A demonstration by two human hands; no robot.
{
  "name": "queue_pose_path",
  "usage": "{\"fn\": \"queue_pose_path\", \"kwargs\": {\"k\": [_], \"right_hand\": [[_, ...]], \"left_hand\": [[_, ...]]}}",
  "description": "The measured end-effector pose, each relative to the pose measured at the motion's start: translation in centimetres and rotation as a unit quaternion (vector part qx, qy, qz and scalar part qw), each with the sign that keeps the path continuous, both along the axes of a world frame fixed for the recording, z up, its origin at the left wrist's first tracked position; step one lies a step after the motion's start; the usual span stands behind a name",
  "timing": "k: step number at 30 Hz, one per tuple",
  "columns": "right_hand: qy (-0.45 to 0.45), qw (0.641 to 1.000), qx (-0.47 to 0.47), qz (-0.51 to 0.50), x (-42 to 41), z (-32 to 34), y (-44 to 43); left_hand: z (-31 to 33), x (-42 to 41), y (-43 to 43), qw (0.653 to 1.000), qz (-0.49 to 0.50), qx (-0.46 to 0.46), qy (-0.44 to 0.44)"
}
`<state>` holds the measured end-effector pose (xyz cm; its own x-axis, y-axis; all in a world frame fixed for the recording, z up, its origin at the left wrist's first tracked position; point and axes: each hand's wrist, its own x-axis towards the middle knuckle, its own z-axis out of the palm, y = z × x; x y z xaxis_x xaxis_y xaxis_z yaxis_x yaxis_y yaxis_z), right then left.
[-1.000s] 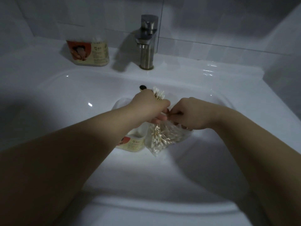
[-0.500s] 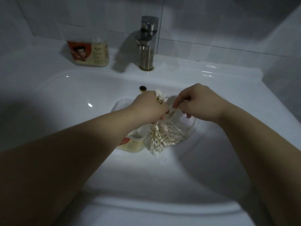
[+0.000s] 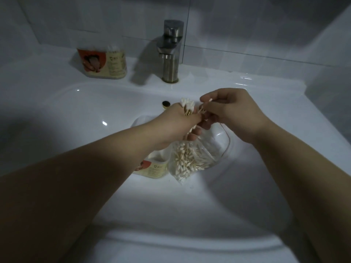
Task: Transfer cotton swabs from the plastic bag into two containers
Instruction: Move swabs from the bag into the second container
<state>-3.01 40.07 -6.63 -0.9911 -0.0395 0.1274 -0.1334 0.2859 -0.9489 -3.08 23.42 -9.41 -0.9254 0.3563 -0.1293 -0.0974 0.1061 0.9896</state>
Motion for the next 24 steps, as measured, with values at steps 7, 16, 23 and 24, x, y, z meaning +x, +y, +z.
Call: {"fn": "queue_pose_path", "kwargs": {"k": [7,16,23,24], "right_hand": [[0.014,0.997,0.073,0.001,0.3,-0.1,-0.4],[-0.051,0.994,0.093,0.034,0.5,0.1,-0.6],[-0.102,0.831,0.523,0.158,0.8,-1.3,-0.8],[-0.09,0.818,0.541,0.174,0.8,-1.7,-1.2]], "left_hand": [[0.3,0.3,0.3,0.997,-0.01,0.056,-0.048],[0.5,-0.5,0.1,0.994,0.092,-0.001,-0.059],[0.0,-0.7,0.0,0.993,0.105,0.008,-0.049],[0.0,-0.7,0.1,0.993,0.103,0.008,-0.051]]}}
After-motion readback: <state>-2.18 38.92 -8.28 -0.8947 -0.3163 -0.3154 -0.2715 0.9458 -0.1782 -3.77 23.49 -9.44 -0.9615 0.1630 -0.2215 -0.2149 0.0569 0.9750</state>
